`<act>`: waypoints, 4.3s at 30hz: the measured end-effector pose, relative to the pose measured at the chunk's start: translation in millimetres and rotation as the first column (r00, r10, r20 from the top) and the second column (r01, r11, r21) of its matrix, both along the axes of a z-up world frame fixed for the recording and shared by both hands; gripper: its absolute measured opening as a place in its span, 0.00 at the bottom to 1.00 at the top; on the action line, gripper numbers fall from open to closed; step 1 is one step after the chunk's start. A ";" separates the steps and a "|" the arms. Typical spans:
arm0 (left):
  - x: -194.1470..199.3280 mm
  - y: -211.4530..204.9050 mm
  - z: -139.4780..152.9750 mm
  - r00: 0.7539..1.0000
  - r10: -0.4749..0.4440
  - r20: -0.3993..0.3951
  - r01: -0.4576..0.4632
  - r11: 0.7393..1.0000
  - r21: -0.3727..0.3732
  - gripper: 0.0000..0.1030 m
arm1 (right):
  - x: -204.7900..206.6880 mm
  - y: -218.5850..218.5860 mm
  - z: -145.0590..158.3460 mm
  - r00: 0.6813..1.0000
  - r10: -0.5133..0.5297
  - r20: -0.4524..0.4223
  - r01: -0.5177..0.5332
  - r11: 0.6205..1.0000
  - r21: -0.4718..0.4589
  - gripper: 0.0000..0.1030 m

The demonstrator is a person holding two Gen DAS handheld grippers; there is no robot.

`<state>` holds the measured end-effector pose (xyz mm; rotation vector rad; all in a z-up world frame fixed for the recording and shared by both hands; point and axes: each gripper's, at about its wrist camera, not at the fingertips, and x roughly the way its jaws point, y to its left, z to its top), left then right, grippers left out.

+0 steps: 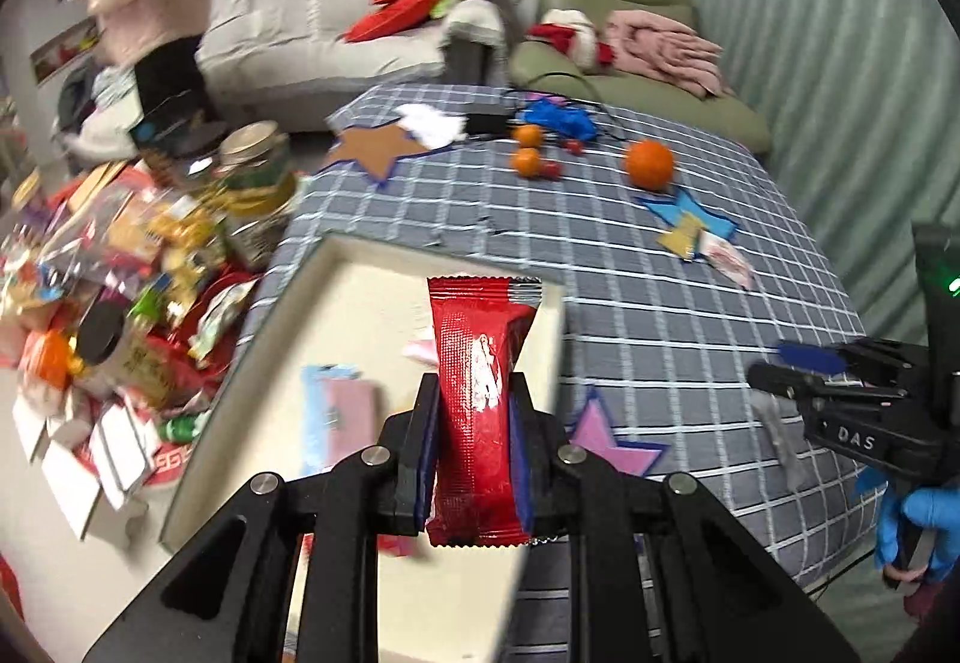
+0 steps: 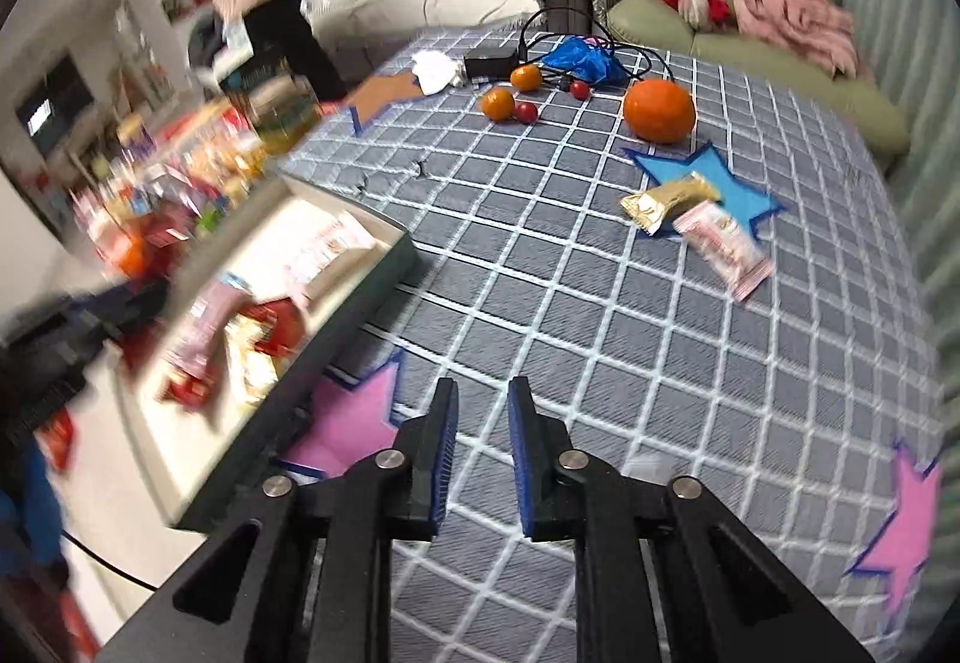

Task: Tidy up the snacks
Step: 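Carry the red bar and clear stick over the white tray, then open both grippers to drop the red bar and clear stick in the tray, then move left gripper to the yellow bar while right approaches the pink cranberry pack, then grasp the yellow bar with left gripper while right grasps the cranberry pack, then lower the yellow bar and cranberry pack back onto the table and open both grippers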

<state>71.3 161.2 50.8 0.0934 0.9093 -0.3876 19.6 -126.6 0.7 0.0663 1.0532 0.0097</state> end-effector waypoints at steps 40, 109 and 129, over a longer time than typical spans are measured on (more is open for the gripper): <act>42.1 54.1 -52.6 0.988 0.093 -0.120 -0.090 0.995 0.034 0.57 | 108.1 135.2 -10.4 0.971 0.217 -0.101 -0.175 0.933 0.315 0.65; 120.5 -342.0 -113.4 0.933 -0.333 -0.141 0.353 0.922 0.161 0.28 | 59.6 -194.1 -74.5 0.986 -0.165 -0.004 0.165 0.986 -0.019 0.65; -51.5 -179.3 -113.0 0.973 -0.188 -0.131 0.204 0.972 0.115 0.36 | -79.1 -136.0 -72.7 0.957 -0.286 -0.042 0.288 0.953 0.090 0.39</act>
